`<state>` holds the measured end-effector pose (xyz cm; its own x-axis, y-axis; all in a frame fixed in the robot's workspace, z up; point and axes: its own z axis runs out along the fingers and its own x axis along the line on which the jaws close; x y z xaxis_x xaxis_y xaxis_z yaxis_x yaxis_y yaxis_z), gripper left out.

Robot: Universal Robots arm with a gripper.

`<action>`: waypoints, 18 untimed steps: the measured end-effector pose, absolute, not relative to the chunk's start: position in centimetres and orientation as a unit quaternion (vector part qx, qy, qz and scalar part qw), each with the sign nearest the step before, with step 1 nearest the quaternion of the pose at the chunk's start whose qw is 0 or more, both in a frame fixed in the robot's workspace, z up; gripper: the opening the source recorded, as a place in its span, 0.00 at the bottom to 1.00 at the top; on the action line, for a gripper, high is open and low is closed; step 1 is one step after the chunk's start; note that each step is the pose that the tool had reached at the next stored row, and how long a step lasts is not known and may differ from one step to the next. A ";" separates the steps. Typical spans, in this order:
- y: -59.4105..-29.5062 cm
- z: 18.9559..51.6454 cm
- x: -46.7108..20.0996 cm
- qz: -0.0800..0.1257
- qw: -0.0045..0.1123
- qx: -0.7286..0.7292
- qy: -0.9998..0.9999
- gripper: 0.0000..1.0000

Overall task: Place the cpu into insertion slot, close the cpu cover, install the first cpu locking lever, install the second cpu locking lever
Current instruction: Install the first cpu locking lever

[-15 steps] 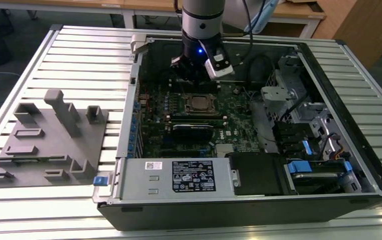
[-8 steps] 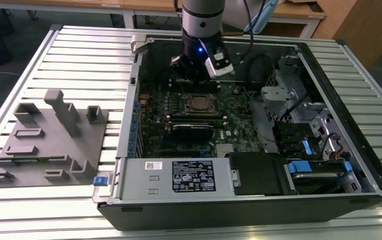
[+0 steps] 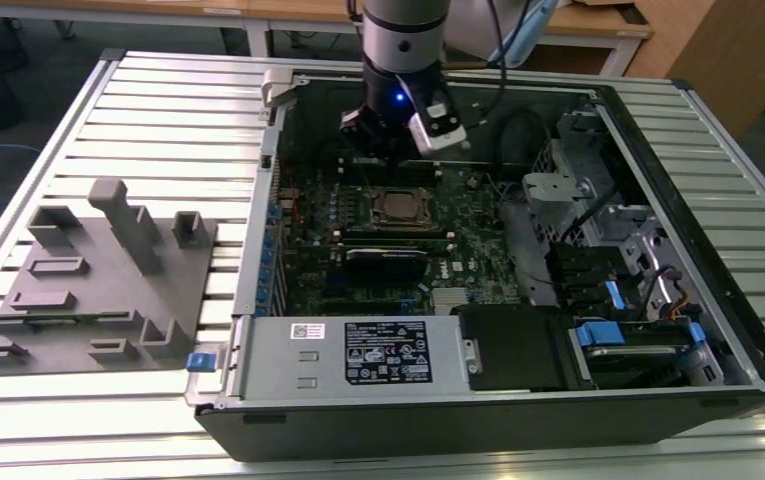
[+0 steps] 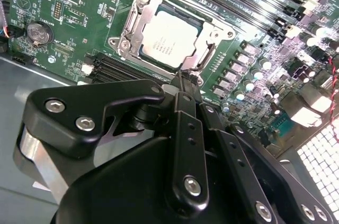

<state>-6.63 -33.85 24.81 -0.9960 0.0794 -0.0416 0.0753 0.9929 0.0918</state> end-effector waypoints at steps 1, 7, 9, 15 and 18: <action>-33.8 24.8 -6.7 0.045 0.023 0.039 0.998 0.10; -33.8 24.8 -7.0 0.045 0.023 0.039 0.998 0.10; -33.8 24.8 -7.0 0.045 0.023 0.039 0.998 0.10; -33.8 24.8 -7.1 0.045 0.023 0.039 0.998 0.10; -33.8 25.1 -7.3 0.045 0.023 0.039 0.998 0.10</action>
